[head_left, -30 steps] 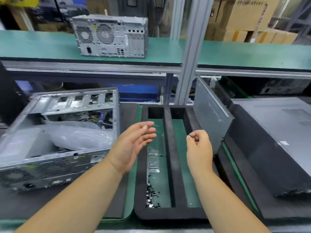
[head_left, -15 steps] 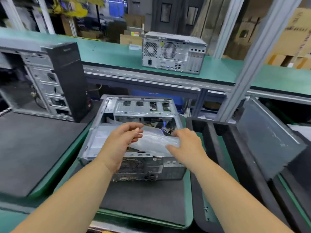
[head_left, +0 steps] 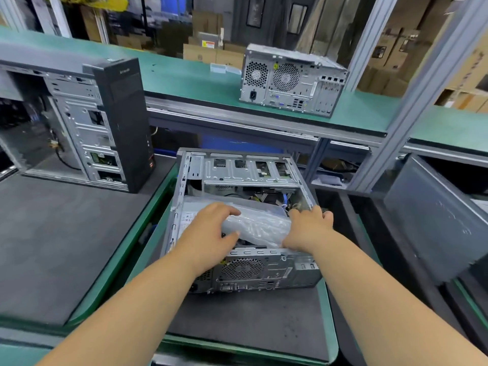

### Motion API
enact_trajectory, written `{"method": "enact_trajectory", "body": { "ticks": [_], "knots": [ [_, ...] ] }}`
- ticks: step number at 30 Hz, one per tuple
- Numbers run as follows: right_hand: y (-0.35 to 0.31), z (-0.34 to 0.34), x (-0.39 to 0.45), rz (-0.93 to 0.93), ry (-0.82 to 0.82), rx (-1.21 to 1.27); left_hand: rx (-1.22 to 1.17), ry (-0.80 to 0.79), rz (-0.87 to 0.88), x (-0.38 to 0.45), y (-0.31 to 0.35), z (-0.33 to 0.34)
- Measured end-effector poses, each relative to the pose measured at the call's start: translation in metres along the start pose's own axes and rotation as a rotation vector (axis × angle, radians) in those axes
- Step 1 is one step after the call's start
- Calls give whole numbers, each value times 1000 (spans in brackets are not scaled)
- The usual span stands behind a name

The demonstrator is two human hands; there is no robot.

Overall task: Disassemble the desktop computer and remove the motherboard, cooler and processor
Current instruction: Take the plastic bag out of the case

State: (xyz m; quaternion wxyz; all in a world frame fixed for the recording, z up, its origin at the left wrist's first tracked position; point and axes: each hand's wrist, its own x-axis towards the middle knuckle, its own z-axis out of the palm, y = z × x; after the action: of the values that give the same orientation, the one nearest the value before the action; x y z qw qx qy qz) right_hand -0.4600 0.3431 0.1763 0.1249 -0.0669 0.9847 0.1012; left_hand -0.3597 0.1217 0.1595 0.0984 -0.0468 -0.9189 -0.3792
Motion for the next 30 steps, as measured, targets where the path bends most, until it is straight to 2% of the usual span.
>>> {"method": "enact_trajectory", "body": {
  "ticks": [8,13,25,30],
  "knots": [
    [2,-8,8,-50,-5,-46,-80,12,-121,8,-3,0],
    [9,-14,5,-146,191,47,-60,1,-149,10,-1,0],
    [12,-2,-2,-285,388,174,-13,16,-175,10,4,3],
    [9,2,-5,-339,522,181,-40,4,-192,12,2,1]
  ]
}}
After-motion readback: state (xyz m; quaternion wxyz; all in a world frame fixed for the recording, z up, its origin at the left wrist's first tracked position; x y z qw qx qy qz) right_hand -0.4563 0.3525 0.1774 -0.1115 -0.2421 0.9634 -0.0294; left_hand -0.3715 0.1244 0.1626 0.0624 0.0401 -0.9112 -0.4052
